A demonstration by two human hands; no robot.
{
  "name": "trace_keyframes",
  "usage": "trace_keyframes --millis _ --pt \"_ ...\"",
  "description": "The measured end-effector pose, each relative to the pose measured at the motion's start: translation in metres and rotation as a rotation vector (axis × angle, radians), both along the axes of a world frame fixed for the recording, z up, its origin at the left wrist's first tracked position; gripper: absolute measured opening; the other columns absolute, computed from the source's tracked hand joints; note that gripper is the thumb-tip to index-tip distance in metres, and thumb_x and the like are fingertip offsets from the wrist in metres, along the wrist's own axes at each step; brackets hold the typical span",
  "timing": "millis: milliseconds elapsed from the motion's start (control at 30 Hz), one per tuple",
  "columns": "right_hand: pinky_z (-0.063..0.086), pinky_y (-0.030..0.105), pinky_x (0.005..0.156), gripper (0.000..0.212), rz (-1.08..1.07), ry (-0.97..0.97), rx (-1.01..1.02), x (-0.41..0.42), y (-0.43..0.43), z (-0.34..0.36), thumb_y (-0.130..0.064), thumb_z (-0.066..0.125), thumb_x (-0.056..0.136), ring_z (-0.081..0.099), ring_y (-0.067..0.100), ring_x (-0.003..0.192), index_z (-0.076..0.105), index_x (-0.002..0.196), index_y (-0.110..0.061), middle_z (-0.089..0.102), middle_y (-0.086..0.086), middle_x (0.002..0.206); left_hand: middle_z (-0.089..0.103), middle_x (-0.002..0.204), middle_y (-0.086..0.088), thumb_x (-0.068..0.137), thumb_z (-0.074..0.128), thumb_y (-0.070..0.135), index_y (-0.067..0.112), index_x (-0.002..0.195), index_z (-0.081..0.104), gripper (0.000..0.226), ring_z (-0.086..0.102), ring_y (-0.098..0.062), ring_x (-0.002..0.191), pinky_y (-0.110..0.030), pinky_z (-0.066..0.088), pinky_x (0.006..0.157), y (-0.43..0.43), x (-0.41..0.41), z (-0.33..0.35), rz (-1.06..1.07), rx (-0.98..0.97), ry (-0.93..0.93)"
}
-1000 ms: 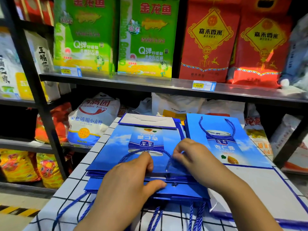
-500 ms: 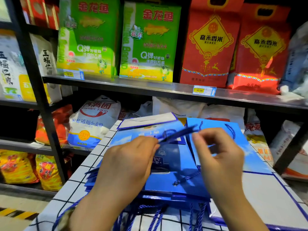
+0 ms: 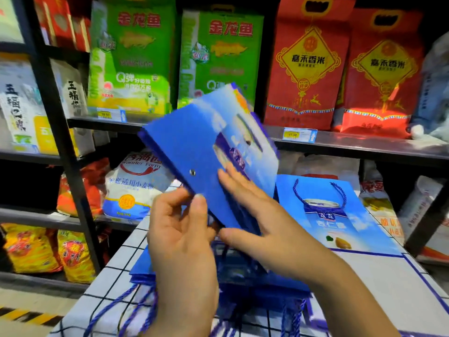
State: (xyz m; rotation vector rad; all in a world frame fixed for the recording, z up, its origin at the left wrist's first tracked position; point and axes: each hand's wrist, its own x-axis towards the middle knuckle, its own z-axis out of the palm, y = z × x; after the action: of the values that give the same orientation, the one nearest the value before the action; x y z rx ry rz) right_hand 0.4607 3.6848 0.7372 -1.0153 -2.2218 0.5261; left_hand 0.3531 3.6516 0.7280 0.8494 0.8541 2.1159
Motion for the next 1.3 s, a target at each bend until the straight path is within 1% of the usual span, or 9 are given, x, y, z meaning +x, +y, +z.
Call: trace_keyframes --millis 200,333,500,600,767,933,1067,1200,1300 --pt "0.021 0.001 0.101 0.051 0.068 -0.079 -0.238 0.008 0.016 -0.017 -0.017 0.063 0.085 0.033 -0.012 0.123 0.046 0.133 -0.022 0.042 -0.014 0.137 0.069 0.085 -0.002 0.082 0.055 -0.014 0.012 0.086 0.056 0.026 0.067 -0.004 0.066 -0.023 0.054 0.05 -0.008 -0.006 -0.038 -0.273 -0.272 -0.056" --pt "0.035 0.011 0.097 0.045 0.086 -0.091 -0.302 0.013 0.024 -0.026 -0.019 0.07 0.079 0.05 0.001 0.11 0.058 0.122 -0.023 0.057 -0.007 0.118 0.073 0.081 0.006 0.056 0.062 0.008 0.017 0.093 0.057 0.039 0.068 -0.005 0.067 -0.025 0.055 0.049 -0.017 -0.022 -0.047 -0.428 -0.377 0.144" --pt "0.046 0.017 0.081 0.006 0.059 0.208 -0.42 0.02 0.023 -0.032 -0.022 0.063 0.084 0.059 0.008 0.085 0.063 0.09 -0.019 0.064 -0.001 0.092 0.067 0.085 0.021 0.077 0.069 0.015 0.04 0.087 0.051 0.032 0.061 0.014 0.079 -0.011 0.049 0.059 -0.02 -0.036 -0.054 -0.275 -0.401 0.625" --pt "0.044 0.014 0.075 0.015 -0.061 0.259 -0.213 0.041 0.016 -0.029 -0.024 0.054 0.082 0.061 0.006 0.084 0.067 0.077 -0.025 0.065 -0.01 0.084 0.063 0.088 0.027 0.077 0.067 0.026 0.048 0.071 0.062 0.024 0.057 0.013 0.08 -0.013 0.048 0.059 -0.021 -0.044 -0.053 -0.103 -0.346 0.931" --pt "0.04 0.009 0.087 0.058 0.017 -0.042 -0.173 0.074 -0.004 -0.025 0.013 0.043 0.084 0.051 -0.005 0.112 0.069 0.089 -0.039 0.055 -0.027 0.113 0.051 0.095 0.042 0.077 0.057 0.036 0.062 0.067 0.056 0.028 0.054 0.011 0.078 -0.009 0.043 0.064 -0.018 -0.044 -0.052 0.039 -0.243 1.136" --pt "0.033 0.001 0.088 0.037 0.01 -0.005 -0.156 0.073 -0.014 -0.029 -0.014 0.059 0.071 0.047 -0.011 0.115 0.065 0.093 -0.044 0.048 -0.031 0.121 0.054 0.099 0.033 0.07 0.041 0.047 0.045 0.098 0.052 0.029 0.053 0.009 0.07 -0.005 0.038 0.062 -0.015 -0.045 -0.055 0.148 -0.173 1.215" --pt "0.042 0.008 0.079 0.005 -0.052 0.077 0.038 0.063 -0.01 -0.037 -0.038 0.06 0.072 0.061 0.0 0.095 0.062 0.075 -0.035 0.062 -0.018 0.103 0.067 0.075 0.021 0.074 0.047 0.039 0.032 0.088 0.064 0.023 0.053 -0.003 0.064 -0.018 0.042 0.056 -0.02 -0.043 -0.051 0.237 -0.056 1.261" --pt "0.048 0.035 0.066 0.034 -0.127 0.171 -0.011 0.051 -0.007 -0.035 -0.049 0.047 0.073 0.062 0.024 0.072 0.06 0.077 -0.018 0.066 0.005 0.077 0.063 0.06 0.017 0.077 0.044 0.047 0.034 0.074 0.069 0.028 0.054 -0.004 0.062 -0.021 0.042 0.054 -0.029 -0.04 -0.033 0.15 -0.098 1.295" --pt "0.044 0.032 0.055 0.029 -0.185 0.201 -0.006 0.042 -0.005 -0.031 -0.045 0.052 0.079 0.054 0.025 0.06 0.057 0.073 -0.017 0.063 0.005 0.067 0.06 0.073 0.011 0.068 0.029 0.077 0.048 0.102 0.053 0.051 0.056 -0.001 0.083 -0.021 0.045 0.069 -0.029 -0.027 -0.016 0.059 -0.291 1.382"
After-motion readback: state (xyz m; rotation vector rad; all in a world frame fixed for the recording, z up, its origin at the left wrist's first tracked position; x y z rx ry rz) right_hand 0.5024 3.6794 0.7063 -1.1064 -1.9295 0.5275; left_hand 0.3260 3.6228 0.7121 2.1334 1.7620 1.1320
